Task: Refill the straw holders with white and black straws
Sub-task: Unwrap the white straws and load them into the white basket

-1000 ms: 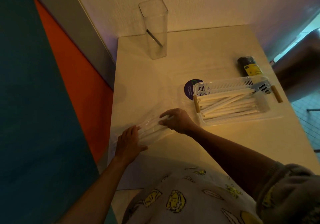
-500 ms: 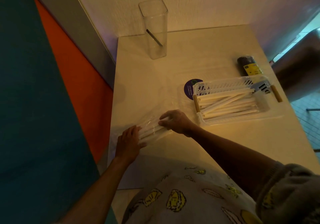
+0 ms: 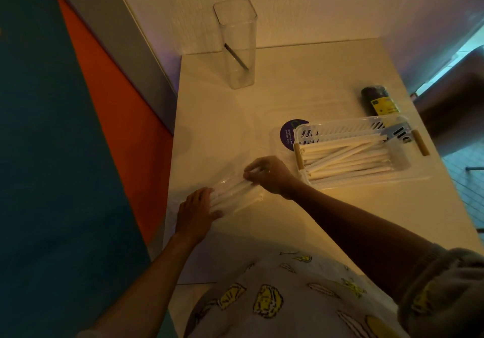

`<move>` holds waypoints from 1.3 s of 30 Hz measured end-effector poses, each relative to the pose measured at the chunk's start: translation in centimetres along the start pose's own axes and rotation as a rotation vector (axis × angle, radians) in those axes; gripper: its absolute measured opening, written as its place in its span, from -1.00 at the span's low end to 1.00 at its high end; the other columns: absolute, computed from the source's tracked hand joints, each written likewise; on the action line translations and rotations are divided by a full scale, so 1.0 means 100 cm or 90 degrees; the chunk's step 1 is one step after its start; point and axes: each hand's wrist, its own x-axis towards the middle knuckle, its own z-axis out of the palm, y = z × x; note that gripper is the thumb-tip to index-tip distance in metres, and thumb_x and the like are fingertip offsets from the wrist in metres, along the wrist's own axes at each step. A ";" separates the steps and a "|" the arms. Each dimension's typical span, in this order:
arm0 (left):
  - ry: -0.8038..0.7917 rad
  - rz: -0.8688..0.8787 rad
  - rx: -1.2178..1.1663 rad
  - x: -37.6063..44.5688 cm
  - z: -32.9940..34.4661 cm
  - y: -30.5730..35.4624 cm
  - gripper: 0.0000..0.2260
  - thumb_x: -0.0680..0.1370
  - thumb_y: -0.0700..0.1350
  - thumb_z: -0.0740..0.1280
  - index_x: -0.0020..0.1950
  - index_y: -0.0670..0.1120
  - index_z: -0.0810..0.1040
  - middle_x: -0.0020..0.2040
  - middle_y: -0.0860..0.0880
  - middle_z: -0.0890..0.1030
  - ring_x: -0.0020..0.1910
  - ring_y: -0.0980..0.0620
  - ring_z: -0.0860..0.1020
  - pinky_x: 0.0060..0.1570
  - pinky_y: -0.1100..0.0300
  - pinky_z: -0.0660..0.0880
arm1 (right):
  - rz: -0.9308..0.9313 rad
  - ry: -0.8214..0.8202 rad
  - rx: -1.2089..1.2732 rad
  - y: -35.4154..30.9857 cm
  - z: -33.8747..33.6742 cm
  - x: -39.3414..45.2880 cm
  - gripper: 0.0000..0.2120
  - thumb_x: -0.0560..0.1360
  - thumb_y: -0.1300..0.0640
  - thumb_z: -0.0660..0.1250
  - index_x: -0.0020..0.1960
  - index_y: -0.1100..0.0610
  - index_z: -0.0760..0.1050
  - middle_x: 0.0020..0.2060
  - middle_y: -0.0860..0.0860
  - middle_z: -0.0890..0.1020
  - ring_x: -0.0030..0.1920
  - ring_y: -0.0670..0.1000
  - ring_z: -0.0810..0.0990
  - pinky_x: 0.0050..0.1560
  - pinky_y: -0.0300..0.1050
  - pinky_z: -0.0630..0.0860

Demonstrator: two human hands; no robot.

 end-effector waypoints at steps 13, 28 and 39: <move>0.001 -0.047 -0.014 0.000 0.005 -0.003 -0.52 0.58 0.08 0.29 0.45 -0.03 0.29 0.40 -0.05 0.39 0.36 -0.11 0.35 0.24 -0.03 0.31 | 0.156 0.146 0.410 -0.013 -0.014 -0.001 -0.80 0.47 0.26 0.45 0.07 0.28 0.57 0.00 0.19 0.65 0.09 0.18 0.65 0.16 0.09 0.60; 0.015 -0.026 -0.036 -0.003 0.002 0.001 -0.56 0.54 0.01 0.35 0.38 -0.06 0.37 0.32 -0.06 0.47 0.29 -0.10 0.42 0.16 0.04 0.36 | 0.176 0.163 0.515 -0.041 0.020 -0.013 -0.90 0.60 0.17 0.29 -0.02 0.20 0.54 0.01 0.23 0.65 0.13 0.23 0.63 0.20 0.22 0.54; -0.012 -0.043 -0.007 -0.003 0.007 0.001 -0.51 0.63 0.04 0.21 0.51 -0.07 0.22 0.45 -0.10 0.35 0.40 -0.12 0.32 0.30 -0.04 0.31 | -0.010 0.263 0.472 -0.074 -0.033 -0.008 -0.87 0.65 0.07 0.21 0.09 0.14 0.42 -0.22 0.08 0.65 0.01 0.18 0.67 0.24 0.27 0.51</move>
